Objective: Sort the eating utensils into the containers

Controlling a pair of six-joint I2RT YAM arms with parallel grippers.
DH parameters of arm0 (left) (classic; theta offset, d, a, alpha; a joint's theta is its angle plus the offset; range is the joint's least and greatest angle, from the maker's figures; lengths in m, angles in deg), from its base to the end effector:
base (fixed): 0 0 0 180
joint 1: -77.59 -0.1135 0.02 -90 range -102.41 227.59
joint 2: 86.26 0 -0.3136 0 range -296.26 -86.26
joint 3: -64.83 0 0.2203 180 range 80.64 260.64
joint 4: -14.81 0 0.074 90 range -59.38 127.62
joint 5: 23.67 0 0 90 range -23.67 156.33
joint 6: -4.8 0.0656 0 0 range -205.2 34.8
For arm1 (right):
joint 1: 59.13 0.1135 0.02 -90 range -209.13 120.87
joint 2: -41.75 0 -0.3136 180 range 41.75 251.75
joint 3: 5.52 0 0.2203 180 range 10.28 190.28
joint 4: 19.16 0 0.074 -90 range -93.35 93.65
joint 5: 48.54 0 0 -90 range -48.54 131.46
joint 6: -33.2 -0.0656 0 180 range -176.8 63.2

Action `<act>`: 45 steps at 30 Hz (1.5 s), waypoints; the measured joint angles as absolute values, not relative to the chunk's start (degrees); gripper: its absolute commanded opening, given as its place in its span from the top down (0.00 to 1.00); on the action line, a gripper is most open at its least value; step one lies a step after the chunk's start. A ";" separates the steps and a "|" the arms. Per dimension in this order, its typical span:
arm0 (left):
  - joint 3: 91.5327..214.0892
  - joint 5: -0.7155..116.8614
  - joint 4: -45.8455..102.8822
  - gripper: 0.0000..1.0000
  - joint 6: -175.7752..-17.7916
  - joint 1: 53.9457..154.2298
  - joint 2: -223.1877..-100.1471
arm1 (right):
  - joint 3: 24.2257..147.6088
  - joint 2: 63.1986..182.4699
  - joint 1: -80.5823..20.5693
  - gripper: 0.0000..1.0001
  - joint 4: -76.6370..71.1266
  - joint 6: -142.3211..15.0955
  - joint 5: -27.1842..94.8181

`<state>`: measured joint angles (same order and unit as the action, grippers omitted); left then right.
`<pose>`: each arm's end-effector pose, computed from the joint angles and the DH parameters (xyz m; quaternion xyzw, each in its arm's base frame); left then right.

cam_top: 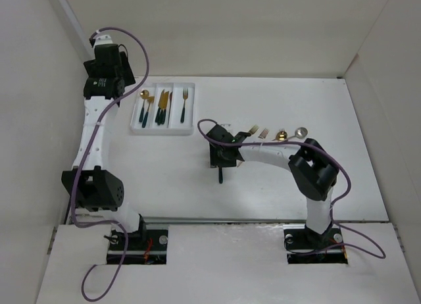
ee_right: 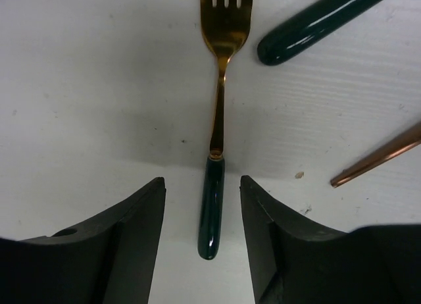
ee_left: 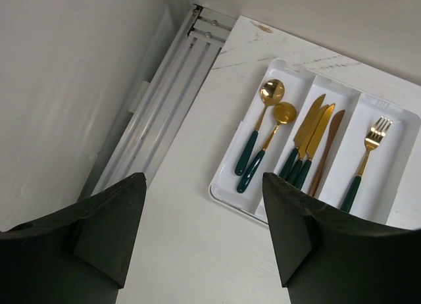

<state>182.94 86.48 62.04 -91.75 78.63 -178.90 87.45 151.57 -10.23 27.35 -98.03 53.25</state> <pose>0.3596 0.0161 0.4712 -0.1372 0.8094 0.1080 0.5607 0.2725 0.2920 0.2211 -0.0411 0.9674 0.0916 0.2326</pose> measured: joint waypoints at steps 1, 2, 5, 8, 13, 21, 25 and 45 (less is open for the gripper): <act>182.31 86.06 62.02 0.31 -91.90 77.73 -178.09 | 87.43 152.23 -9.77 0.45 27.63 -98.60 53.25; 181.74 85.73 62.00 0.31 -92.03 77.23 -177.55 | 87.43 152.67 -9.57 0.45 27.87 -98.95 53.27; 180.01 84.03 61.89 0.31 -92.43 76.05 -176.56 | 87.32 153.39 -9.53 0.54 27.96 -99.91 53.56; 178.81 82.52 62.09 0.31 -92.67 75.46 -176.39 | 87.34 153.58 -9.57 0.78 28.00 -100.39 53.91; 178.22 80.73 62.22 0.31 -92.82 74.85 -176.30 | 88.04 154.00 -9.62 1.00 28.66 -101.38 54.91; 178.13 78.63 62.22 0.31 -92.86 73.71 -176.28 | 102.62 157.85 -9.62 1.00 35.19 -99.43 59.65; 178.13 78.37 62.19 0.31 -92.89 73.32 -176.28 | 115.23 158.07 -9.62 1.00 32.79 -96.92 62.41; 177.72 77.03 62.17 0.31 -92.76 72.29 -176.89 | 147.77 191.16 -13.81 1.00 8.62 -85.64 62.52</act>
